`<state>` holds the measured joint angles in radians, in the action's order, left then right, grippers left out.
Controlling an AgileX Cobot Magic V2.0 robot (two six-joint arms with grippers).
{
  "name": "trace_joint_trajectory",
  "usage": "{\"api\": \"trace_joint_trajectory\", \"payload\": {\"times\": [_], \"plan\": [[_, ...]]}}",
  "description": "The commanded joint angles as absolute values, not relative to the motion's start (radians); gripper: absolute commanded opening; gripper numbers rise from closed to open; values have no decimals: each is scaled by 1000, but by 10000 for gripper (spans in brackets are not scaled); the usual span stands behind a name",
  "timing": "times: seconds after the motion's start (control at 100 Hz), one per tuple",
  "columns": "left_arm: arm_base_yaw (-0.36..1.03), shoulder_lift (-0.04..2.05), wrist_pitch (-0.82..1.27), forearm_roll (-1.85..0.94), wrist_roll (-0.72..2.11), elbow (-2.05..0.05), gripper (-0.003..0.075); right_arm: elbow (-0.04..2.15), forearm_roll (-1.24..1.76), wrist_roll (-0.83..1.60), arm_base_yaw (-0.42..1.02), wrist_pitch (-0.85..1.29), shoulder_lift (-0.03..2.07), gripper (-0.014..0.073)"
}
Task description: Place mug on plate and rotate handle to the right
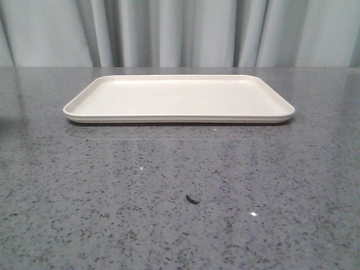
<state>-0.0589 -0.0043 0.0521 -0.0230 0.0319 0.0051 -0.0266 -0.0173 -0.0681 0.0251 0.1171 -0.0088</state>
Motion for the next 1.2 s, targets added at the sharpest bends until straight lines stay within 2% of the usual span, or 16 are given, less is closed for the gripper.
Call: {"api": "trace_joint_trajectory", "payload": {"times": [0.0,0.3,0.47,0.9,1.19], "plan": [[-55,-38,-30,-32,30,9,-19,-27,-29,-66,19,27,-31,-70],[-55,-38,-44,-32,30,9,-19,-26,-24,-66,19,6,-31,-70],[-55,-35,-38,-32,30,-6,-19,-16,-23,-66,19,-79,-30,-70],[-55,193,119,-84,30,-316,-19,303,-20,-66,19,305,142,-61],[-55,359,195,-84,30,-472,-19,427,-7,-66,19,467,268,-61]]}}
